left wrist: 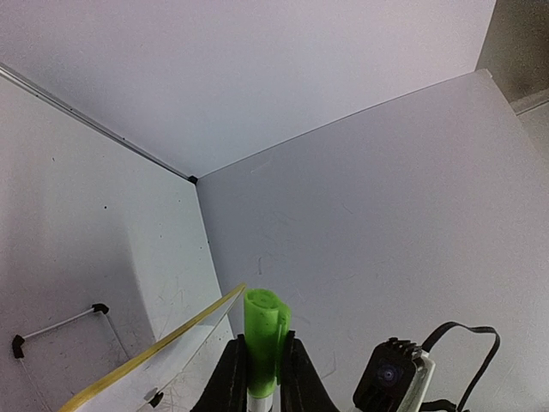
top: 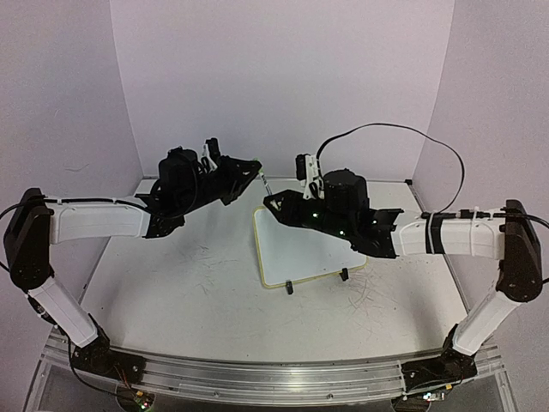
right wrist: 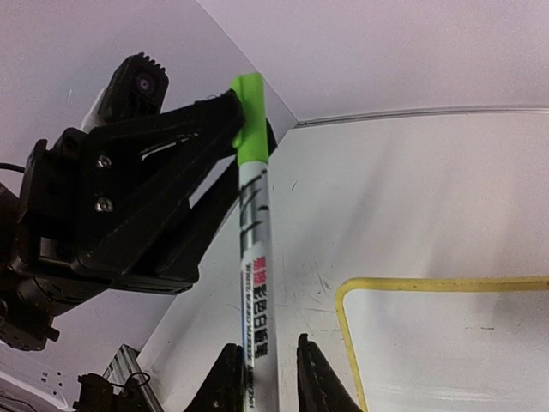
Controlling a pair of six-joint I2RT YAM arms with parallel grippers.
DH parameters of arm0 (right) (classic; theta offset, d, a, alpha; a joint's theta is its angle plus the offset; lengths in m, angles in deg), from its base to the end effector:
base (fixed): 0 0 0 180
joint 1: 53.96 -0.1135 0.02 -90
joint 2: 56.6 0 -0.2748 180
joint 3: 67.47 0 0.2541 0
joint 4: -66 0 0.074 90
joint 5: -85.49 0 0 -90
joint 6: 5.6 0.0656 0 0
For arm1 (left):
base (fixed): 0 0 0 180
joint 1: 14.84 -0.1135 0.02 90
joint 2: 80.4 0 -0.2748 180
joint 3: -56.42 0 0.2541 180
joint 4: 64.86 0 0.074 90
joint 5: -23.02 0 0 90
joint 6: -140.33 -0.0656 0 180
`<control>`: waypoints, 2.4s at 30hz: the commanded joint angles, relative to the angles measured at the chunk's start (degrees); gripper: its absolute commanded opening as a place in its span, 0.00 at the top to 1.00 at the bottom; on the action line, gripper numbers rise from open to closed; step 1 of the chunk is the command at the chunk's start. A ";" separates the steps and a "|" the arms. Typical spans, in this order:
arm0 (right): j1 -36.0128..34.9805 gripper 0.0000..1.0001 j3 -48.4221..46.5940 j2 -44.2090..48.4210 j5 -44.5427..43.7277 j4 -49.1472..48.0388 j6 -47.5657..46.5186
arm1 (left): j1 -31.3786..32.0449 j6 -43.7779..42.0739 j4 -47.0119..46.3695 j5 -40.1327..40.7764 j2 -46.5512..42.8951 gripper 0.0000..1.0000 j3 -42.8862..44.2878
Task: Write a sentence on the whiteboard
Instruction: Pass from the left arm to the right, then pass from the right arm to the left
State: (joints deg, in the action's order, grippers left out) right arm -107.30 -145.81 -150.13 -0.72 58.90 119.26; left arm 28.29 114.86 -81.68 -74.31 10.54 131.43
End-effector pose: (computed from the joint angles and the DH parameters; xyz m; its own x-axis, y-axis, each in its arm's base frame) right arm 0.2474 0.3397 0.3016 -0.5488 0.2179 -0.8071 -0.6408 0.5103 0.5735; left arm 0.2920 -0.2850 0.3207 -0.6913 -0.5793 -0.4318 0.3419 0.2642 -0.9018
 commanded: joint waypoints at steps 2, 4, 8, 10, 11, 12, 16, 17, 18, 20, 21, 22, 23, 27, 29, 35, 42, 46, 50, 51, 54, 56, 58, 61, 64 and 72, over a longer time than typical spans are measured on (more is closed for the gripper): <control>-0.07 0.94 -3.65 -1.79 2.34 -3.93 -0.26 | 0.10 -1.23 -3.93 -0.53 -1.26 1.00 -0.09; -0.04 1.00 -3.40 -1.35 1.64 -3.95 -0.86 | 0.11 -2.61 -3.96 -1.21 -1.41 0.98 -0.11; 0.09 1.00 -0.74 1.70 0.13 -3.90 -4.64 | 0.09 -8.05 -3.72 -1.63 -3.67 0.56 -1.14; 0.23 1.00 1.87 4.49 -0.18 -3.40 -8.96 | -0.19 -12.74 -2.95 -2.85 -5.57 0.34 -1.47; 0.33 1.00 2.80 5.92 -0.27 -1.86 -11.82 | -0.35 -14.95 -1.36 -3.58 -6.55 0.24 -1.33; 0.40 1.00 3.59 7.43 -0.42 -0.16 -14.99 | -0.50 -17.11 0.61 -4.29 -7.60 0.14 -1.13; 0.44 1.00 6.51 13.53 -2.22 11.02 -27.28 | -1.83 -26.89 11.61 -4.84 -11.63 0.04 0.64; 0.45 1.00 7.21 15.12 -1.68 13.30 -30.50 | -2.10 -28.92 14.03 -4.85 -12.74 0.02 1.02; 0.49 1.00 7.45 16.78 -0.20 16.57 -33.46 | -2.31 -31.59 16.94 -5.42 -13.43 0.01 1.70; 0.47 1.00 6.69 19.45 4.58 23.52 -38.85 | -2.53 -36.47 23.82 -7.40 -13.23 0.01 4.79; 0.48 1.00 6.12 20.33 6.62 26.46 -40.28 | -2.50 -38.90 26.83 -10.40 -12.55 0.01 6.56; 0.48 1.00 5.55 21.09 8.48 29.39 -41.45 | -2.47 -41.41 29.95 -13.90 -11.83 0.02 8.35; 0.50 1.00 5.17 21.71 10.42 30.82 -42.26 | -2.52 -43.20 32.60 -18.92 -10.81 0.03 9.57; 0.45 1.00 4.21 23.02 16.24 33.57 -44.33 | -2.52 -46.37 35.94 -39.82 -6.96 0.11 12.72; 0.45 1.00 2.90 22.56 17.18 36.10 -45.06 | -2.49 -46.88 36.66 -45.20 -6.49 0.14 13.20; 0.44 1.00 0.11 21.86 14.58 40.78 -47.15 | -2.27 -46.56 42.49 -50.91 -3.98 0.14 13.74; 0.06 1.00 -1.96 20.22 9.02 43.22 -52.83 | -1.77 -40.35 45.31 -52.89 -0.53 0.24 13.04; -0.49 1.00 -3.05 18.59 6.60 44.11 -55.97 | -1.82 -36.30 45.30 -53.35 0.00 0.31 14.19; -1.18 1.00 -2.58 19.28 4.33 43.81 -58.50 | -1.82 -32.49 45.32 -52.83 0.65 0.22 14.59; -1.36 1.00 -2.24 19.54 3.46 43.53 -59.02 | -1.82 -31.47 45.33 -53.19 1.04 0.21 14.52; -2.19 1.00 -0.82 20.41 0.70 42.21 -60.44 | -1.79 -29.16 45.33 -54.16 1.63 0.20 14.23; -2.67 1.00 -0.07 20.81 -0.26 41.23 -61.31 | -1.80 -28.23 45.33 -54.89 1.79 0.22 13.81; -3.19 1.00 0.01 20.84 -1.28 40.65 -61.82 | -1.67 -26.99 45.33 -55.48 2.14 0.27 13.47; -3.58 1.00 -0.03 20.60 -1.09 39.52 -62.37 | -1.44 -25.94 45.33 -56.12 2.87 0.35 13.49; -4.19 1.00 -0.48 19.67 -0.98 39.12 -62.85 | -1.00 -25.38 45.25 -56.03 3.49 0.38 14.29; -5.23 1.00 -0.12 19.19 -2.21 38.86 -63.79 | -0.95 -24.63 44.98 -55.38 3.31 0.46 13.72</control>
State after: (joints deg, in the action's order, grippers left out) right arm -111.93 -145.83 -131.06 -1.42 99.84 56.41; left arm 27.22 89.61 -36.07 -128.80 14.19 143.24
